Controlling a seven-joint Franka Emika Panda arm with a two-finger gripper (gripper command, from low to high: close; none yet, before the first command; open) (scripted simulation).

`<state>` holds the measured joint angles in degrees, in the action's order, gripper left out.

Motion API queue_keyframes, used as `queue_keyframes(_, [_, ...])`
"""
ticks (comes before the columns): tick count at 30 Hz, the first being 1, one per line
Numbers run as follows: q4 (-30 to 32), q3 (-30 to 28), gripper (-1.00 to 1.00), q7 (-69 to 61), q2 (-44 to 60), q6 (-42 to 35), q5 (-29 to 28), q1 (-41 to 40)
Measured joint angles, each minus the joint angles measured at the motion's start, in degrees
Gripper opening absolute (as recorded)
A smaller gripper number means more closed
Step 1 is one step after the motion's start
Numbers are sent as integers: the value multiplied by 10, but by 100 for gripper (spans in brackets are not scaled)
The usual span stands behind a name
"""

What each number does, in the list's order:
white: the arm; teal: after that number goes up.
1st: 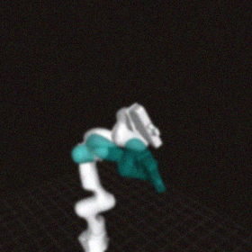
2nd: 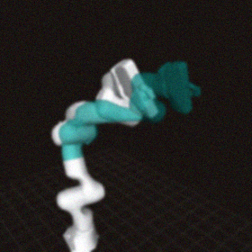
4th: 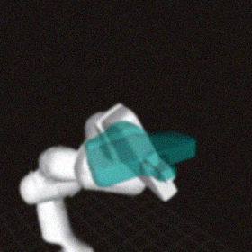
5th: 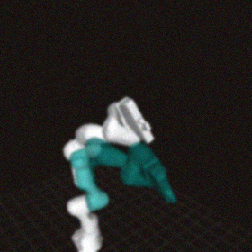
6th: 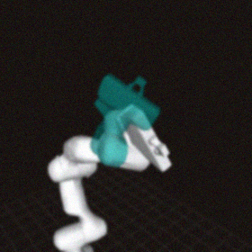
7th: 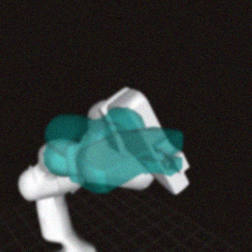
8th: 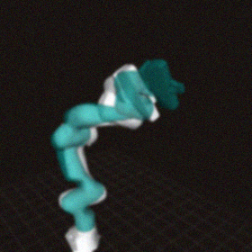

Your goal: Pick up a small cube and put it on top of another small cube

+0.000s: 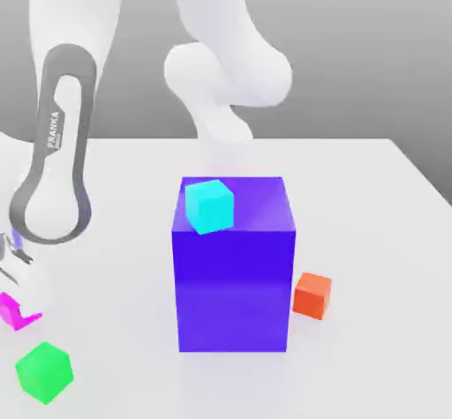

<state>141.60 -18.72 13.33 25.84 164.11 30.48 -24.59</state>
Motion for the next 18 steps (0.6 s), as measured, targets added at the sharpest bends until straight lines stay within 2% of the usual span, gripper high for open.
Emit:
queue_keyframes(3, [10, -34, -100, 25, -32, -22, -34, 27])
queue_keyframes(7, [29, -90, -100, 84, -102, -68, -115, 68])
queue_keyframes(14, [-41, -36, -100, 36, -140, -160, -215, 154])
queue_keyframes(18, [-57, 2, -100, -5, -80, -117, -182, 145])
